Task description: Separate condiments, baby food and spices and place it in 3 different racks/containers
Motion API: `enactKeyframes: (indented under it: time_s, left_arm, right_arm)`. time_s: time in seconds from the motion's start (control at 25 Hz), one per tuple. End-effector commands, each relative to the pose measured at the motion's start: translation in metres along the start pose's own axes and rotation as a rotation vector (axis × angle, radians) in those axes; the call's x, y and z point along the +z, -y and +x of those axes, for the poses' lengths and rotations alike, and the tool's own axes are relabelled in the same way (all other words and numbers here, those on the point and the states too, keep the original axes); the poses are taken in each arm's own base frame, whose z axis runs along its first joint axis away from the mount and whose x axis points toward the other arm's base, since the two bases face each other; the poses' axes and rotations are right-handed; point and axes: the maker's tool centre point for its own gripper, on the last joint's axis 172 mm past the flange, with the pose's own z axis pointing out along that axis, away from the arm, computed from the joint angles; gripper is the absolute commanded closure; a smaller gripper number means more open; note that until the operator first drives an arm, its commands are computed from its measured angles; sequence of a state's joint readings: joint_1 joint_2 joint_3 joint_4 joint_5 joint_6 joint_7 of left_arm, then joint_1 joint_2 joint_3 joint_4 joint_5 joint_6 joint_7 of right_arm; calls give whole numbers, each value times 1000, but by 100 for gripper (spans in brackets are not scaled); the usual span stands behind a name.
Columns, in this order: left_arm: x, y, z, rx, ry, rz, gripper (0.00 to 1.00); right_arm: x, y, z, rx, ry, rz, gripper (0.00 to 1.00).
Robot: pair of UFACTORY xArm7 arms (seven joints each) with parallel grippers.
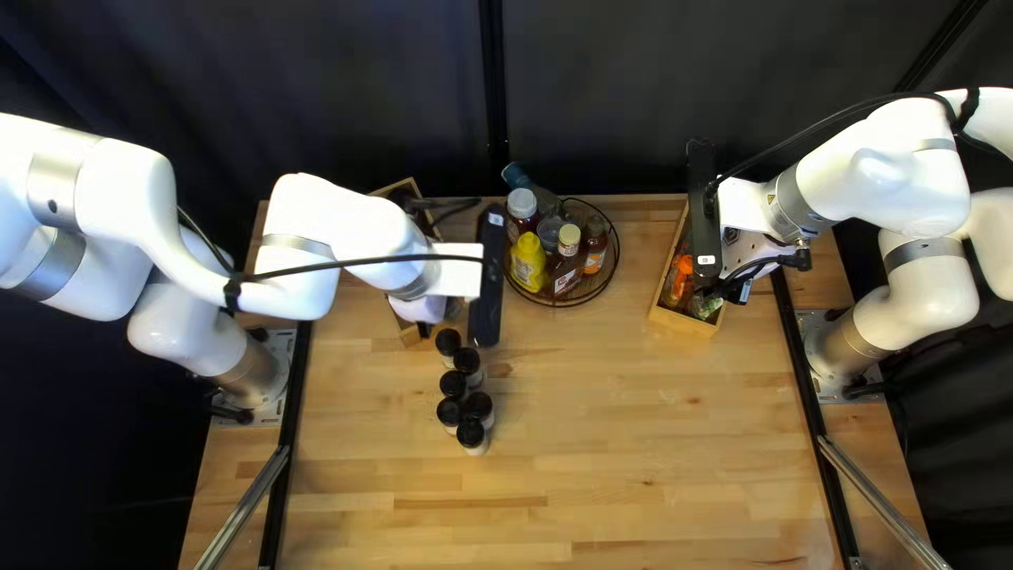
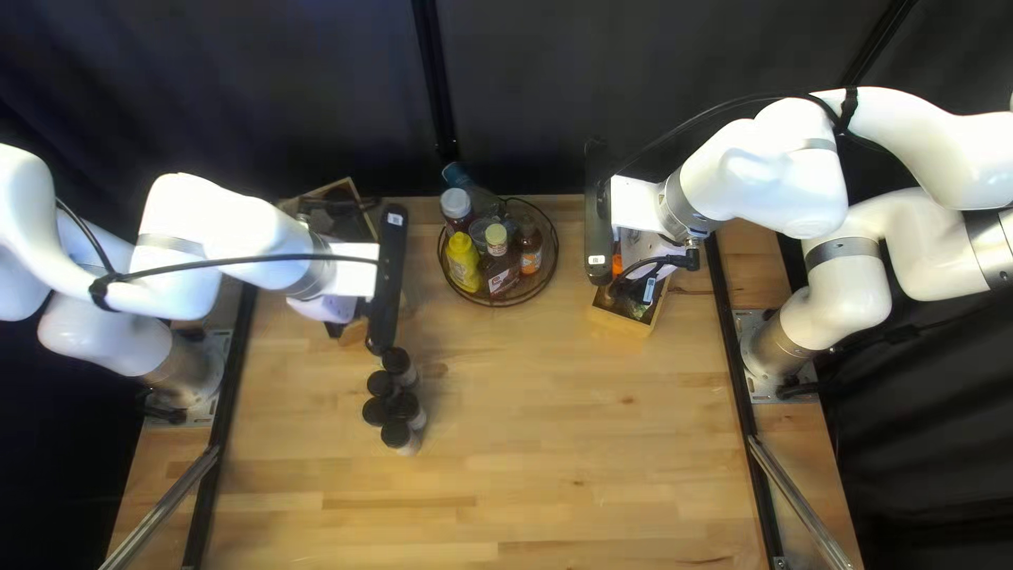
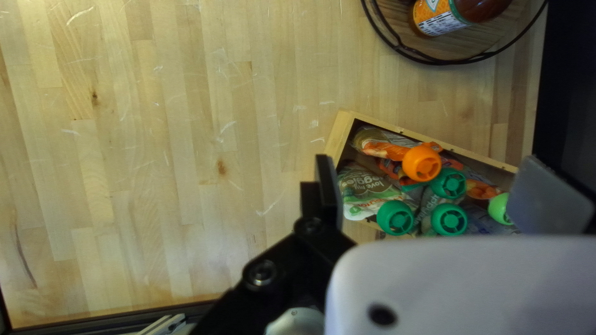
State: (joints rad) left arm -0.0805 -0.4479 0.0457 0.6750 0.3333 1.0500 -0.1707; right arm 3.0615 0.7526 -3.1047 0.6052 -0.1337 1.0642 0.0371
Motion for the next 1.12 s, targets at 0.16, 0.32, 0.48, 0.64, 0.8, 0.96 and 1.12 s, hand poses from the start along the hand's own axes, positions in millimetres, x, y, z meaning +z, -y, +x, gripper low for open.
enactKeyframes:
  time_s: [0.16, 0.32, 0.48, 0.64, 0.8, 0.96, 1.12]
  left_arm:
    - [30, 13, -9, -64, 17, 76, 100]
    - [36, 20, -13, -84, 32, 110, 100]
    - [49, 24, -19, -103, 54, 132, 100]
    - [63, 23, -23, -112, 67, 143, 100]
    - [71, 26, -26, -109, 69, 163, 100]
    - [78, 32, -27, -114, 77, 186, 100]
    - [82, 39, -30, -125, 85, 208, 100]
  right_arm:
    - [0, 0, 0, 0, 0, 0, 0]
    - [0, 0, 0, 0, 0, 0, 0]
    - [0, 0, 0, 0, 0, 0, 0]
    - [0, 0, 0, 0, 0, 0, 0]
    - [0, 0, 0, 0, 0, 0, 0]
    - [0, 0, 0, 0, 0, 0, 0]
    - [0, 0, 0, 0, 0, 0, 0]
